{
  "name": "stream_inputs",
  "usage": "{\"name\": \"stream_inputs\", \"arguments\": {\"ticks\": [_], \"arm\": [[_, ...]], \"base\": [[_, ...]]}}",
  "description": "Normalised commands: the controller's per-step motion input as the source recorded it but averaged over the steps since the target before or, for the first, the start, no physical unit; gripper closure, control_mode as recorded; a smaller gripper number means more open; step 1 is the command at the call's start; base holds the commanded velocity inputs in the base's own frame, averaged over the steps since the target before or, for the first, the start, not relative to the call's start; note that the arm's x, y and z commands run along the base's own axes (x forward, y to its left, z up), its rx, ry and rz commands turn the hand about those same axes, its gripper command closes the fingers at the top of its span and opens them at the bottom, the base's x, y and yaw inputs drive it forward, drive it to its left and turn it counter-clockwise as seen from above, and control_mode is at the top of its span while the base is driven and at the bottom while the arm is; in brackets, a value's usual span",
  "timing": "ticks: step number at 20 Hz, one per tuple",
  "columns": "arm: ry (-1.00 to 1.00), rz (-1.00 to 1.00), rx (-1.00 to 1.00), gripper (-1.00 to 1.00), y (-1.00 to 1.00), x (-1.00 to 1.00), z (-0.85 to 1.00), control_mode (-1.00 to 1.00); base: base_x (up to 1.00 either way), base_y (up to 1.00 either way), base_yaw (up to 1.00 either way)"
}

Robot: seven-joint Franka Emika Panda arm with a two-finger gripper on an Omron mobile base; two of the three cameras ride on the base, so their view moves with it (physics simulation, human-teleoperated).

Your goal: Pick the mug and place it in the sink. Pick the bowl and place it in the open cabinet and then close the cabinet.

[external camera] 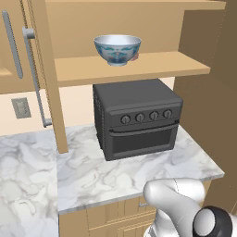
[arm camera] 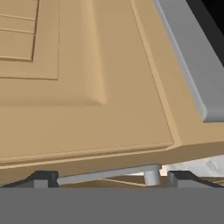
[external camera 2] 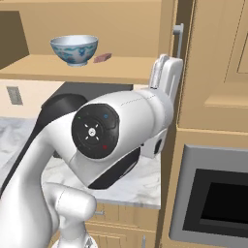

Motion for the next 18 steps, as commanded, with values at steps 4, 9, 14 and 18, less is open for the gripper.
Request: {"name": "stream_inputs", "arguments": {"ticks": [4, 9, 14, 18], "arm": [[0.0, 0.0, 0.0, -1.0, -0.04, 0.25, 0.0, -1.0], [0.0, 0.0, 0.0, -1.0, -0.09, 0.18, 0.0, -1.0], [0.0, 0.0, 0.0, -1.0, -0.01, 0.23, -0.08, -1.0], [0.0, 0.0, 0.0, -1.0, 0.0, 0.53, -0.12, -1.0]], "base": [[0.0, 0.0, 0.0], [0.0, 0.0, 0.0], [0.0, 0.0, 0.0], [0.0, 0.0, 0.0]]}}
